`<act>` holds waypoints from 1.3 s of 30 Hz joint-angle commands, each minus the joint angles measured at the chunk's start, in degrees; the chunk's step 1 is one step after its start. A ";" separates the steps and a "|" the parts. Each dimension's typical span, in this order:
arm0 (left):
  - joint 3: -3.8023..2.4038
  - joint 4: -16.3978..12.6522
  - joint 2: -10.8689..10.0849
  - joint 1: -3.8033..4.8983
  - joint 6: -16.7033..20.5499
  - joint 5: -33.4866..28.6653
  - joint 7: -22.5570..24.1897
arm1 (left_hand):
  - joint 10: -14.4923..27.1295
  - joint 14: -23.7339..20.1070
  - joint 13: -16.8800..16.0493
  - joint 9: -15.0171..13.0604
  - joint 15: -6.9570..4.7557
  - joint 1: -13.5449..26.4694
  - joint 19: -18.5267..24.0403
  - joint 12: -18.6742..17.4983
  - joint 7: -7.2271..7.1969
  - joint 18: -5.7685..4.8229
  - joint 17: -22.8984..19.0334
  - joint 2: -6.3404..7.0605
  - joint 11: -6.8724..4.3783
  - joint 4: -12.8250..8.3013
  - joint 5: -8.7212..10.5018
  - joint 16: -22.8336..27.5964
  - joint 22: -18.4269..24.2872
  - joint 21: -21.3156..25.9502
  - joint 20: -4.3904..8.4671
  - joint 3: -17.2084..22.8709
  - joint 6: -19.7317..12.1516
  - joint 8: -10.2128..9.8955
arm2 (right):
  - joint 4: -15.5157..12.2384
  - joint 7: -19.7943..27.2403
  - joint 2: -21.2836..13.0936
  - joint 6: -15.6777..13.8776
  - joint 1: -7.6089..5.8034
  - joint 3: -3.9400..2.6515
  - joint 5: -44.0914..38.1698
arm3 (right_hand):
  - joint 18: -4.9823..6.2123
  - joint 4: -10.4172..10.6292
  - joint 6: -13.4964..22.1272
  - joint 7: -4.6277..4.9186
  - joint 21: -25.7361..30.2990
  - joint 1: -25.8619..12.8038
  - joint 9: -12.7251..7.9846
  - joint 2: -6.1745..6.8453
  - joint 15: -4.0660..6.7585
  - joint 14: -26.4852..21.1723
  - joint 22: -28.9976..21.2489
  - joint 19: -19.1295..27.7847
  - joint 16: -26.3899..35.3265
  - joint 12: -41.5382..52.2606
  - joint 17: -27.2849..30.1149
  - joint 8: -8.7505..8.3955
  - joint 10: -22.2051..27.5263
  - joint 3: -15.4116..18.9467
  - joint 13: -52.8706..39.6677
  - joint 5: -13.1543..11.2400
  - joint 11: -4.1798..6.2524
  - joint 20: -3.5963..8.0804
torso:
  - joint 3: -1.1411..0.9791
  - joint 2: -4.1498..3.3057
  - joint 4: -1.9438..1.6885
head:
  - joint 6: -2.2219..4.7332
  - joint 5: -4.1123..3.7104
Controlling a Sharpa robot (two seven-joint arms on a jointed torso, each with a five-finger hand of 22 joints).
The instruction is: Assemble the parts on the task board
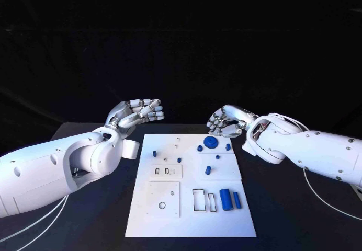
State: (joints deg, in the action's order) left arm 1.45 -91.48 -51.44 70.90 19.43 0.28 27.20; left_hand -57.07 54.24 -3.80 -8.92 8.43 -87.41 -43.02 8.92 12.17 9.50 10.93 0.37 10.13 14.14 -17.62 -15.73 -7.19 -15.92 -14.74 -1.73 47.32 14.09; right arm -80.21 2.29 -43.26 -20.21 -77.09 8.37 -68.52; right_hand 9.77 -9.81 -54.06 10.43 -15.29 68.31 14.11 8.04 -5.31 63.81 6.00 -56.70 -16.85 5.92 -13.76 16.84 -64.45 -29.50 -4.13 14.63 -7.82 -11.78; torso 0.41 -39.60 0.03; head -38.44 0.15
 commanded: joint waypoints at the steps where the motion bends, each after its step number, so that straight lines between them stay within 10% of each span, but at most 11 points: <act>1: -0.08 -1.17 -0.60 0.32 -2.01 0.79 -0.11 | -0.22 -0.38 0.07 0.07 0.00 -0.20 -0.43 -0.38 0.25 0.94 0.05 0.22 0.18 0.24 0.29 0.34 0.09 0.02 -0.12 -0.18 0.13 -0.13 | -0.74 -6.14 0.11 5.72 -0.29 -0.02 -12.43 | 0.76 0.70 -1.60 -1.11 -4.74 -0.36 2.97 2.53 3.31 10.44 2.11 -9.36 -6.69 -1.50 -6.96 0.08 -4.45 1.84 -1.16 -1.30 1.89 3.68 | 0.10 -1.22 -0.29 | -0.03 -0.31; 7: -0.09 -3.16 -2.04 0.80 -2.07 0.19 -0.29 | -0.19 -0.75 0.07 0.11 0.14 -0.14 -0.42 -0.77 0.35 0.91 0.05 0.24 0.29 0.36 0.48 0.68 0.26 0.19 -0.20 -0.31 -0.02 -0.25 | -1.90 -9.25 0.50 6.21 -0.71 -0.03 -16.77 | 0.27 3.14 -1.78 -2.34 -16.51 -0.06 6.82 4.50 5.53 16.28 10.06 -15.62 -32.70 -1.22 -29.15 -1.29 -5.40 2.76 -5.15 0.36 3.22 6.29 | 0.26 -2.18 -0.58 | -0.11 -0.89; 13: -0.10 -4.51 -2.72 1.11 -2.43 -0.03 -0.49 | -0.04 -1.11 0.07 0.17 0.29 0.00 -0.34 -1.29 0.55 0.88 0.08 0.37 0.47 0.49 0.56 1.03 0.48 0.43 -0.31 -0.59 -0.38 -0.47 | -1.95 -11.50 1.29 7.05 -0.84 -0.02 -17.60 | 0.24 4.99 -1.47 -1.87 -24.14 -0.04 8.85 5.01 5.26 20.34 16.27 -15.51 -51.21 -2.17 -47.30 -2.36 -2.82 1.90 -6.23 0.58 2.87 6.37 | 0.37 -2.95 -0.79 | -0.09 -0.97; 16: -0.11 -4.98 -2.96 1.26 -2.44 -0.07 -0.59 | 0.07 -1.27 0.07 0.19 0.36 0.04 -0.31 -1.53 0.64 0.87 0.09 0.40 0.55 0.51 0.64 1.19 0.58 0.54 -0.36 -0.70 -0.54 -0.56 | -1.80 -12.16 1.86 7.79 -0.85 0.00 -18.08 | -0.90 5.63 -1.34 -1.55 -34.05 0.56 9.46 5.14 4.87 22.15 27.67 -17.21 -57.81 -2.14 -54.30 -3.17 -0.58 2.22 -5.96 0.55 2.51 6.10 | 0.32 -3.37 -0.79 | -0.09 -1.01; 39: -0.18 -6.02 -3.52 1.99 -2.46 -0.11 -1.05 | 0.16 -1.59 0.05 0.20 0.49 0.39 -0.30 -1.95 0.78 0.86 0.13 0.31 0.68 0.77 0.79 1.51 0.76 0.72 -0.46 -1.01 -0.72 -0.65 | -0.40 -12.58 3.99 10.49 -0.57 0.18 -20.91 | -2.17 6.21 -1.55 -1.57 -45.68 2.47 10.04 4.66 4.56 23.31 41.53 -17.99 -64.16 -1.27 -61.17 -4.60 1.36 2.81 -5.74 0.13 2.22 5.38 | 0.71 -5.37 -1.66 | -0.03 -1.20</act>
State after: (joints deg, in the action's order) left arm 1.34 -97.41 -54.98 72.77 17.99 0.34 26.05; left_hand -56.93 53.03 -3.81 -8.81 8.82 -87.41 -43.22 7.31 11.95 9.47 10.96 0.37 10.46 14.86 -17.09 -14.41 -6.51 -15.47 -14.95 -2.45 47.10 13.84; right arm -80.62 -9.89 -39.37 -11.22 -77.72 8.53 -87.87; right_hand 8.18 -3.86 -55.15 8.90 -60.75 70.38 24.06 12.75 -0.30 83.95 47.26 -74.32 -80.81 4.45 -74.80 12.51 -63.15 -26.73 -9.84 14.86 -5.73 -6.28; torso 0.99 -44.62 -1.43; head -38.45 -0.97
